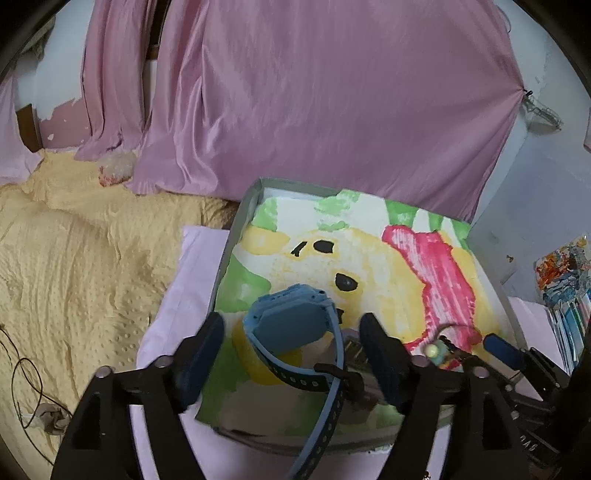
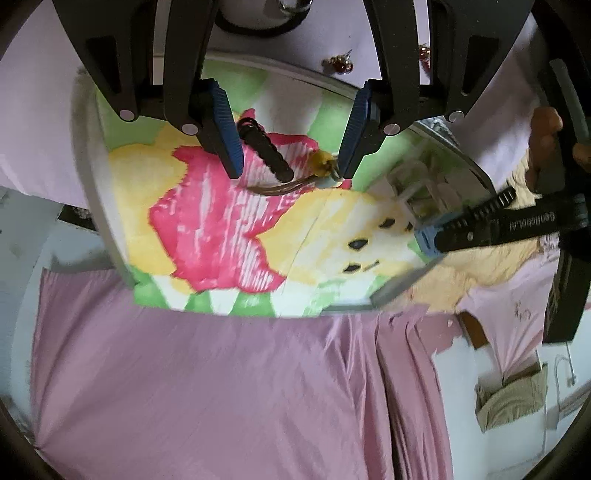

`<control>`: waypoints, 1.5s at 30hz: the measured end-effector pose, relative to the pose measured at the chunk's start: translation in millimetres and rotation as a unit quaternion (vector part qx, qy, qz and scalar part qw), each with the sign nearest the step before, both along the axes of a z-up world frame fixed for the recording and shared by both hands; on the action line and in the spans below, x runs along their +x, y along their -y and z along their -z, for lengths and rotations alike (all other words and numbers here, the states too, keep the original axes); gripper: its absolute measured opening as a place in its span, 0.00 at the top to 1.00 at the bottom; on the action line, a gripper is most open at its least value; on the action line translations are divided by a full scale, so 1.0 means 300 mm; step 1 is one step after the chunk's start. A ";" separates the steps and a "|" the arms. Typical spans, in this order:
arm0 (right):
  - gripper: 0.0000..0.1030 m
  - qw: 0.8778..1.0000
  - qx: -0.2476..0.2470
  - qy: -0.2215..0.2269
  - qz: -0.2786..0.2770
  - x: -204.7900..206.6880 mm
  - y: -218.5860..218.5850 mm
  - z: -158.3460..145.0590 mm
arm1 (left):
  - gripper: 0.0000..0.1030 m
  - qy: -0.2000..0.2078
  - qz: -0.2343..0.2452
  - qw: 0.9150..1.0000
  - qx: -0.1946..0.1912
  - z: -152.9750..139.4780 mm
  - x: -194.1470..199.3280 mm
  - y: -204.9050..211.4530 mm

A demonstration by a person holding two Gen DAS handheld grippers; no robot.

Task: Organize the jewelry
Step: 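Lower the watch and keychain into the grey tray and open both tools, then withdraw both tools from the tray toward the remaining jewelry on the table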

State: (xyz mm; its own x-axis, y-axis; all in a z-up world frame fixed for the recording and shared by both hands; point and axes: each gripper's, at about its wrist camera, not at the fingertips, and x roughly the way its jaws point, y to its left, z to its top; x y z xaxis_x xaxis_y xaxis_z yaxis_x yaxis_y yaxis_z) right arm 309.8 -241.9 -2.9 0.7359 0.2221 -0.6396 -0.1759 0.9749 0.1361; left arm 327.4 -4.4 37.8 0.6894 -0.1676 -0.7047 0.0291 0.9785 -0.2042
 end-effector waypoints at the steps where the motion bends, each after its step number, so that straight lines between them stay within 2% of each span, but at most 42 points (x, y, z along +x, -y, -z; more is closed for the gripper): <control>1: 0.48 1.000 0.003 0.011 0.007 -0.019 0.008 -0.011 | 0.22 0.011 0.000 1.000 -0.001 -0.008 -0.019 -0.001; 3: 0.39 0.999 0.008 0.035 0.020 -0.057 0.024 -0.029 | 0.21 0.028 0.000 1.000 -0.003 -0.022 -0.050 0.001; 6: 0.28 0.997 0.024 0.066 0.035 -0.120 0.049 -0.055 | 0.11 0.054 -0.002 0.999 -0.005 -0.040 -0.113 0.003; 10: 0.12 0.992 0.036 0.106 0.049 -0.208 0.076 -0.083 | 0.03 0.109 -0.012 0.994 -0.011 -0.064 -0.215 0.004; 14: 0.09 0.987 0.038 0.144 0.062 -0.304 0.095 -0.104 | 0.01 0.157 -0.018 0.987 -0.017 -0.077 -0.313 0.005; 16: 0.01 0.984 0.037 0.160 0.066 -0.346 0.100 -0.108 | 0.01 0.170 -0.024 0.985 -0.012 -0.078 -0.352 0.011; 23: 0.01 0.977 0.032 0.198 0.075 -0.482 0.111 -0.112 | 0.00 0.218 -0.022 0.976 0.005 -0.078 -0.498 0.046; 28: 0.01 0.973 0.027 0.215 0.083 -0.551 0.126 -0.117 | 0.00 0.235 -0.016 0.972 0.012 -0.070 -0.572 0.064; 35: 0.01 0.970 0.018 0.225 0.089 -0.612 0.141 -0.108 | 0.00 0.237 -0.014 0.971 0.011 -0.050 -0.643 0.072; 45: 0.01 0.977 0.002 0.192 0.091 -0.622 0.155 -0.062 | 0.00 0.206 -0.006 0.979 0.012 0.016 -0.667 0.085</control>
State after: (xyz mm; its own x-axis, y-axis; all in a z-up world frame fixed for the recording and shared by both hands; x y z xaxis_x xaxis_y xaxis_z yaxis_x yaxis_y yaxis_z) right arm 123.2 -288.3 15.7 0.9488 0.0672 -0.3088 -0.0386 0.9944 0.0979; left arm 127.4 -29.9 33.0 0.9174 -0.1440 -0.3709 0.0920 0.9837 -0.1545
